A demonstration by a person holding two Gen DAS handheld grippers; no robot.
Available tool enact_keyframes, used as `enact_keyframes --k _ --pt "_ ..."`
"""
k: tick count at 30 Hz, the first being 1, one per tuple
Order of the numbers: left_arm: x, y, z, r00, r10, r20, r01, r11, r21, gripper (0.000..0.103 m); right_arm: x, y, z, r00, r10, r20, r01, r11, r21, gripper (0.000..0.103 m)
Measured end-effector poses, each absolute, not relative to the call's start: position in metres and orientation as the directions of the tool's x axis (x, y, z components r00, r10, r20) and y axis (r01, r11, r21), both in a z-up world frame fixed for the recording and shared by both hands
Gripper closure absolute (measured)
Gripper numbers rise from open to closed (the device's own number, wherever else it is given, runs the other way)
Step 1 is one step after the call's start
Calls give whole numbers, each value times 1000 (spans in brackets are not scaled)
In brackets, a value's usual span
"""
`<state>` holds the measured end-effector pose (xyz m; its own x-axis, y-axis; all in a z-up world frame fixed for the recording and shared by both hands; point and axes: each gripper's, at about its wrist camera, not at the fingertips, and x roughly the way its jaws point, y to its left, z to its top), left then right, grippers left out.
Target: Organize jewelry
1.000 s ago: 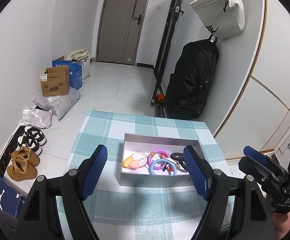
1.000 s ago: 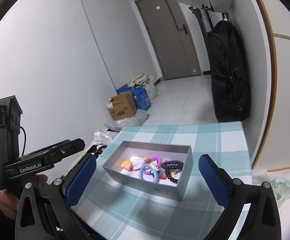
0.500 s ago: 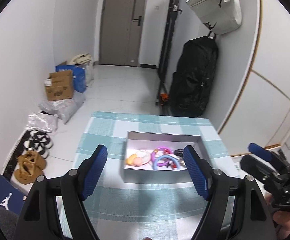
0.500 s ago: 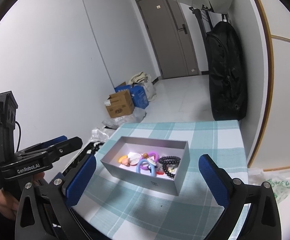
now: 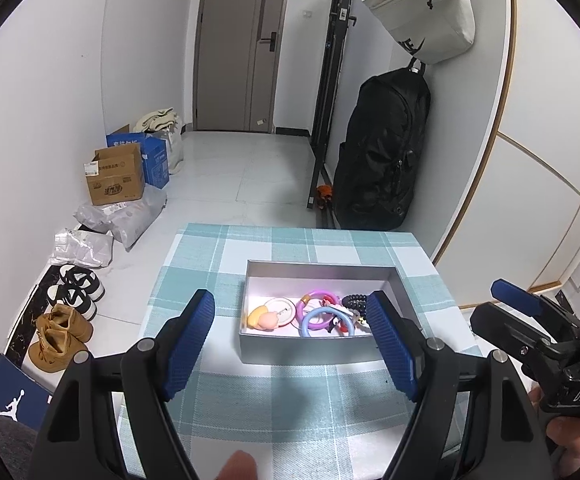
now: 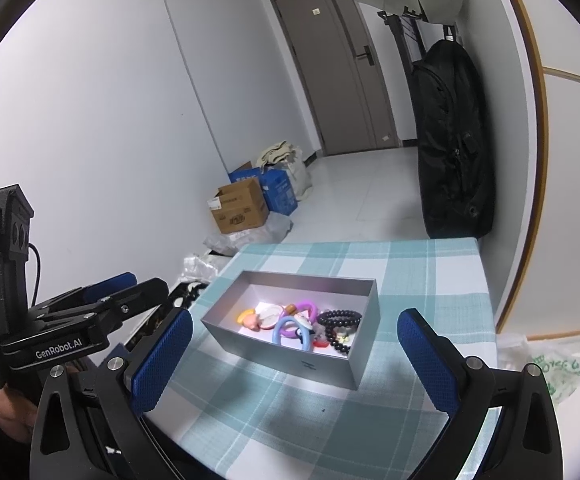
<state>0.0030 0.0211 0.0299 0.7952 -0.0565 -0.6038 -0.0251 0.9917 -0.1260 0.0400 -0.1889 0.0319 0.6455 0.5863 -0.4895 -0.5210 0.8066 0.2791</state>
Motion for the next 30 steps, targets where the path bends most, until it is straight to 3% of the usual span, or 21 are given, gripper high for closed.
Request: enact_keyframes --k 30 --pt "3 19 29 798 -27 -601 -39 995 -96 28 43 -192 31 638 584 -502 -504 809 301 0"
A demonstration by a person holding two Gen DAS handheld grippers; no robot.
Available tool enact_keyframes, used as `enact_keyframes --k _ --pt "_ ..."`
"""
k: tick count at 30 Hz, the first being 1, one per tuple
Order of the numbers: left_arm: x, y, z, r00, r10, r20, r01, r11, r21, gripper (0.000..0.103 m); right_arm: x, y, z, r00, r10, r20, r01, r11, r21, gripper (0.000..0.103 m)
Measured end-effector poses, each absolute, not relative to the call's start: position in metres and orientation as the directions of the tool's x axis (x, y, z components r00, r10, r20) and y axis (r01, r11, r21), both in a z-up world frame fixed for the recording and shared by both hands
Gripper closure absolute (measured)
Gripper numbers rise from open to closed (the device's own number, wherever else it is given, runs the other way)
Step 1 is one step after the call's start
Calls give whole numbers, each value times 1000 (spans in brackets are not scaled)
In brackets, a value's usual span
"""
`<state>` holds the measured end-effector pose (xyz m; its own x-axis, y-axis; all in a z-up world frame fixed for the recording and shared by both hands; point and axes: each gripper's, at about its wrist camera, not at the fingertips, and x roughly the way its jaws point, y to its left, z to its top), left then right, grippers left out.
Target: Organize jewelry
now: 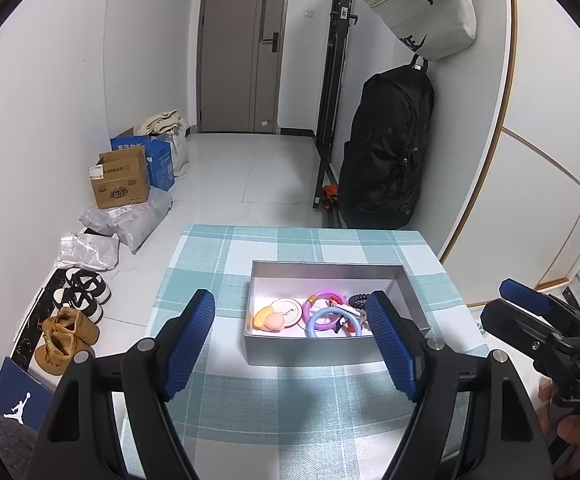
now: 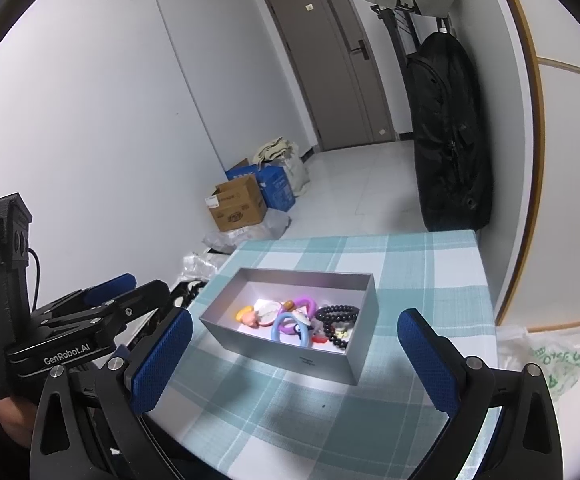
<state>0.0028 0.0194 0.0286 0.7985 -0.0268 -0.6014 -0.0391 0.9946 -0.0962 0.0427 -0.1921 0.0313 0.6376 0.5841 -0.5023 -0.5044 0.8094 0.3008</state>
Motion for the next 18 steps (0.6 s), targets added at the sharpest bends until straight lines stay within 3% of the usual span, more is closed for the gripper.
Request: enact_keyframes --k 18 --pt "4 17 28 800 -63 -597 -5 994 -111 28 44 -191 29 635 579 -511 -499 813 301 0"
